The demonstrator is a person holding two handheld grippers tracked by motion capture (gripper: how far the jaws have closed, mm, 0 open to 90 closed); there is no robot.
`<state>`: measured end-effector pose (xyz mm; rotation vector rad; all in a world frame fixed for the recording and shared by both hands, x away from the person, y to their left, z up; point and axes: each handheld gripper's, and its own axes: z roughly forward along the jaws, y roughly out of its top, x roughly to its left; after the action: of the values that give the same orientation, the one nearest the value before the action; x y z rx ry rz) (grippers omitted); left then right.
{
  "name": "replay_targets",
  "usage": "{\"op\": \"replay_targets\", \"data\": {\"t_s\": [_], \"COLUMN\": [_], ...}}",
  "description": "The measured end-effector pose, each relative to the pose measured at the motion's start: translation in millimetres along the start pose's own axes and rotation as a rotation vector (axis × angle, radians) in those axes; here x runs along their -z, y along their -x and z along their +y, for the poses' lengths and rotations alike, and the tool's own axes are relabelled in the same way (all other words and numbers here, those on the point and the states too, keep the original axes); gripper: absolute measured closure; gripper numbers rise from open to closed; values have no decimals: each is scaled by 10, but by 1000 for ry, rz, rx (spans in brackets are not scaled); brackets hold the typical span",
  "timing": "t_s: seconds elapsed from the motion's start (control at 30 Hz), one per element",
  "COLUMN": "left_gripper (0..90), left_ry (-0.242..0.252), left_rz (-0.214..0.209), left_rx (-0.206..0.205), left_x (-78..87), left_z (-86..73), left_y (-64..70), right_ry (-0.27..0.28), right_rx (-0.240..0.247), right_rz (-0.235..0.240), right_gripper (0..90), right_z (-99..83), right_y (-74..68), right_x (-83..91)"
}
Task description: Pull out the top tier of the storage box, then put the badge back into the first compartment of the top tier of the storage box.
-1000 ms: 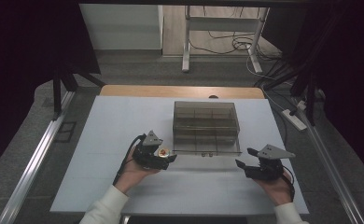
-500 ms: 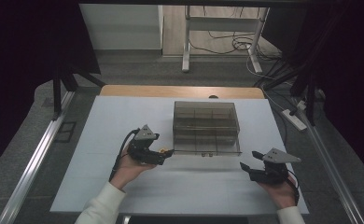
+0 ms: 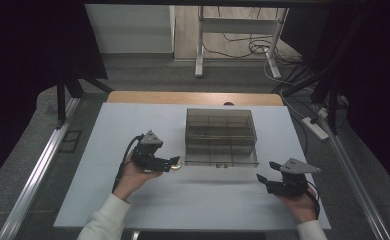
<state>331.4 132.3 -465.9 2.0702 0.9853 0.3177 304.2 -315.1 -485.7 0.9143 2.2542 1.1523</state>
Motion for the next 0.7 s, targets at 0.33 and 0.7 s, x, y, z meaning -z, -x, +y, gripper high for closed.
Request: {"op": "replay_targets", "data": {"t_s": [0.33,0.7], "left_gripper": [155,159], "left_ry": [-46,-98], "left_rz": [36,46], "left_rx": [22,5], "left_x": [-48,-126], "left_z": [-17,11], "left_y": [-98,-124], "right_ry": [-24,-15], "right_rx": [11,16], "right_rz": [16,32], "right_gripper": [322,314], "right_z": [4,15], "right_y": [-10,-34], "right_x": [-36,-49]}}
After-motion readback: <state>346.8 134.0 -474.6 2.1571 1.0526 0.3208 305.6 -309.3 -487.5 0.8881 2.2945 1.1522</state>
